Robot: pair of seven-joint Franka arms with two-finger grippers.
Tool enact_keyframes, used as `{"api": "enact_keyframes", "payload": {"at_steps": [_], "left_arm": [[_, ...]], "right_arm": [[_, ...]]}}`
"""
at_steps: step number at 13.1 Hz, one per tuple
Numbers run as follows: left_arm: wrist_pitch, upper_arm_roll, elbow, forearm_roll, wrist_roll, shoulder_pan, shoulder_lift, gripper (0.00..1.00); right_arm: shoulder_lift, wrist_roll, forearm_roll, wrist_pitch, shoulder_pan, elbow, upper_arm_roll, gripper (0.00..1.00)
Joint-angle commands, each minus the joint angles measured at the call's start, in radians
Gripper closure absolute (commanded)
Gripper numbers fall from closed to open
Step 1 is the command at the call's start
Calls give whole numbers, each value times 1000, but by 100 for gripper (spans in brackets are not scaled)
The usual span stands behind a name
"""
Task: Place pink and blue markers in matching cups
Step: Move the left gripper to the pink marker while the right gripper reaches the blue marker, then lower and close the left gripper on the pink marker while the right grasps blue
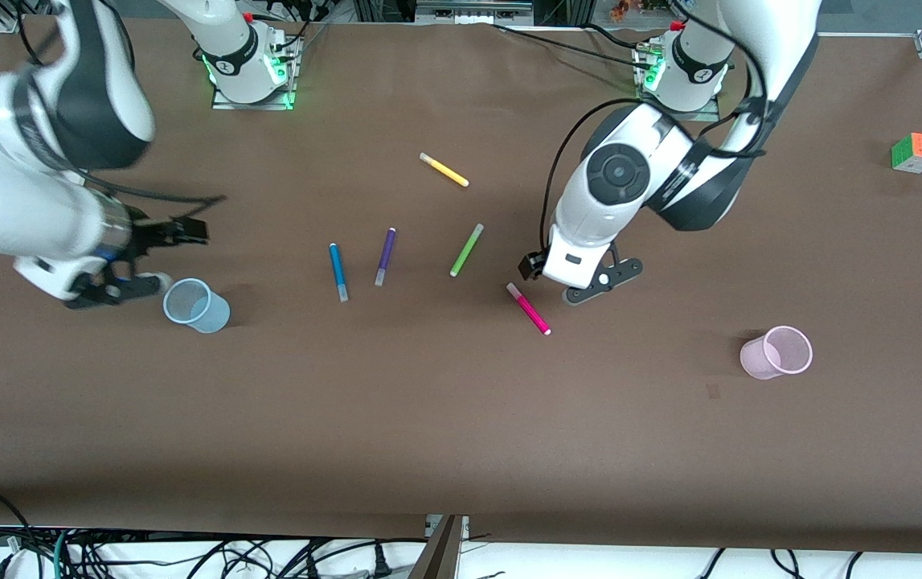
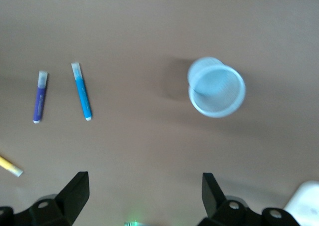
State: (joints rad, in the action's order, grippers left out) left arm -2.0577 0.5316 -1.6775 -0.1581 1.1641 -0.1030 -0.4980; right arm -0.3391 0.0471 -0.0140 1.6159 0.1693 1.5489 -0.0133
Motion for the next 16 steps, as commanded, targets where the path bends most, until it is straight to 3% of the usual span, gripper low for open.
{"api": "enact_keyframes", "payload": {"at_steps": [1,6,12,16], "left_arm": [[-48,-1,21,-32,91,-18,-62,0],[-137,-24,18,-41,92,-17,-138,0],[-222,-25,19,-133,172,-23,-221,0],[-303,-50,24,-135,186,-32,-267,0]], "right_arm": [[-66,1,-20,112,42,20,6,0],[-132,-7,-21,344,113,127,6,0],[-188,-95,-24,617,187,273,4,0],[-233,-174,-24,739,242,322,6,0]]}}
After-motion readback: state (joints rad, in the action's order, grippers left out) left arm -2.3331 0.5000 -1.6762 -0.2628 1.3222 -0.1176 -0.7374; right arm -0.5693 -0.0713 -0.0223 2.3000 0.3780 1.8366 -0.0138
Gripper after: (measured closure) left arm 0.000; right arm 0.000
